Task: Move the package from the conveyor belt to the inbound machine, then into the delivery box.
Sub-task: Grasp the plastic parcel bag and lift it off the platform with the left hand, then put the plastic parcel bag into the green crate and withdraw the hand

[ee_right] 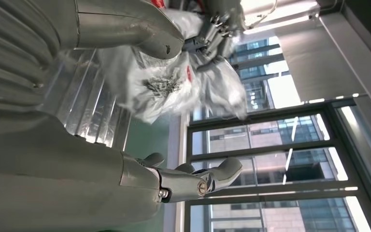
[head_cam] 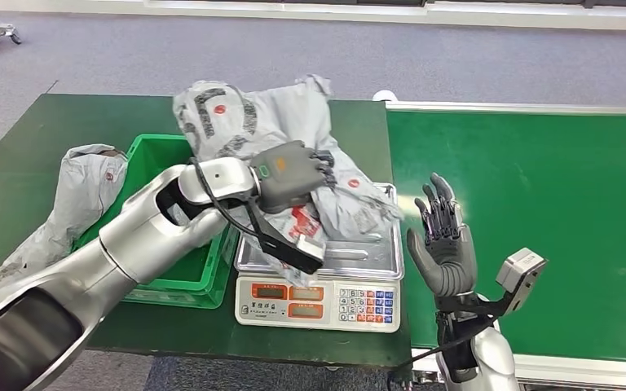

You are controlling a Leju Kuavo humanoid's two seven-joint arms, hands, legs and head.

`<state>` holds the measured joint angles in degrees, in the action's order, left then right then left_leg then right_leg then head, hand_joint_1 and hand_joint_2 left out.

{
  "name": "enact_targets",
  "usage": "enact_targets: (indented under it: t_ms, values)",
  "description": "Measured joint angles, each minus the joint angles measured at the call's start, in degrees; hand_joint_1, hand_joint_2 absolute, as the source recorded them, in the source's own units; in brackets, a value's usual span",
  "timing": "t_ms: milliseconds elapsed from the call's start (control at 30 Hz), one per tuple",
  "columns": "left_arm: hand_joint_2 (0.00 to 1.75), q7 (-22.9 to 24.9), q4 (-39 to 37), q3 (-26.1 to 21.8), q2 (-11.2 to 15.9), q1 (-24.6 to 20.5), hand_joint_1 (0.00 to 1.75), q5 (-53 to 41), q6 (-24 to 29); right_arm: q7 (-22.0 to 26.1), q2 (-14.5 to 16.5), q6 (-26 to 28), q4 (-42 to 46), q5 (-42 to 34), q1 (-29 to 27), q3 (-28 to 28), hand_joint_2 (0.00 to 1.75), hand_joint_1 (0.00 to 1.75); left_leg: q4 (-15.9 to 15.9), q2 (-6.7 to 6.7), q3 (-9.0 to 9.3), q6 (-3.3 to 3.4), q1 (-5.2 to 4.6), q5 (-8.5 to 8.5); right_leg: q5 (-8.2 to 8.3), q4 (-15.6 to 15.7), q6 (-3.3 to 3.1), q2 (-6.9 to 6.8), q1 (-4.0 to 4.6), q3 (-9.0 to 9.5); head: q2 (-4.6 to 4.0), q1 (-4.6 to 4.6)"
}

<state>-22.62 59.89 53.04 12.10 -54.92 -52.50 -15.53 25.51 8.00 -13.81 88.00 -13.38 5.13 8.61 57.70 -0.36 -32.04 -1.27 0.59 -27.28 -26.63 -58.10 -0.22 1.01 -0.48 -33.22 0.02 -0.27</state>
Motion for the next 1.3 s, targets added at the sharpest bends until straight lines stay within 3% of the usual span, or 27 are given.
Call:
enact_targets:
  t_ms: [233, 400, 567, 767, 900, 1100, 1233, 1300]
  values:
    - [1.75, -2.1, -15.2, -9.5, 6.2, 3.8, 1.75, -1.1, 8.4, -0.3, 0.0, -0.2, 1.4, 1.1, -1.9, -1.7, 1.75, 0.00, 0.0, 0.12, -0.04, -0.09, 0.05, 0.05, 0.00, -0.1, -0.07, 0.12, 0.02, -0.17, 0.00, -0.02]
    - [1.75, -1.8, -21.0, -13.1, 7.6, 5.5, 1.75, -2.6, 10.5, -0.3, 0.0, -0.3, 2.0, 1.6, -2.5, -2.1, 1.75, 0.00, 0.0, -0.03, -0.16, -0.09, 0.03, 0.06, -0.01, -0.1, -0.08, 0.03, 0.06, -0.20, 0.00, 0.01]
    - [1.75, 3.2, -25.2, -14.7, 8.1, 5.6, 1.75, -7.1, 11.8, -0.2, 0.2, 0.2, 2.8, 2.3, -3.7, -2.3, 1.75, 0.00, 0.0, 0.13, -0.16, -0.08, -0.03, 0.04, 0.02, -0.1, -0.05, 0.14, -0.02, -0.22, 0.00, 0.02]
    - [1.75, 8.5, -30.0, -16.5, 11.0, 6.4, 1.75, -10.7, 13.5, -0.2, 0.2, 0.4, 3.2, 3.1, -4.7, -3.0, 1.75, 0.00, 0.0, 0.28, -0.07, -0.15, 0.09, 0.06, 0.04, -0.1, -0.15, 0.27, -0.07, -0.28, 0.00, -0.01]
    - [1.75, 9.5, -31.2, -17.2, 12.2, 6.9, 1.75, -11.4, 13.5, -0.2, 0.3, 0.5, 3.2, 3.2, -4.9, -3.2, 1.75, 0.00, -0.1, 0.19, -0.10, -0.23, 0.12, 0.12, 0.05, -0.2, -0.18, 0.21, -0.03, -0.28, 0.00, 0.00]
    - [1.75, 15.9, -30.9, -19.9, 13.8, 9.6, 1.75, -16.3, 12.6, -0.7, 0.4, 0.7, 3.2, 4.1, -4.7, -3.2, 1.75, 0.00, -0.1, 0.30, -0.06, -0.26, 0.12, 0.11, 0.07, -0.2, -0.24, 0.29, -0.04, -0.27, 0.00, -0.01]
    - [1.75, 17.7, -29.2, -23.7, 14.7, 13.1, 0.00, -19.1, 12.3, -1.3, 0.4, 1.1, 3.2, 4.4, -4.1, -3.2, 1.75, 0.00, -0.1, 0.30, -0.02, -0.27, 0.12, 0.11, 0.07, -0.2, -0.25, 0.30, -0.04, -0.27, 0.00, 0.00]
    - [1.75, 16.6, -27.6, -26.4, 14.8, 15.0, 0.00, -19.5, 12.4, -1.3, 0.3, 1.2, 3.2, 4.4, -4.0, -3.2, 1.75, 0.00, -0.1, 0.30, 0.00, -0.28, 0.12, 0.11, 0.06, -0.2, -0.26, 0.30, -0.04, -0.27, 0.00, 0.00]
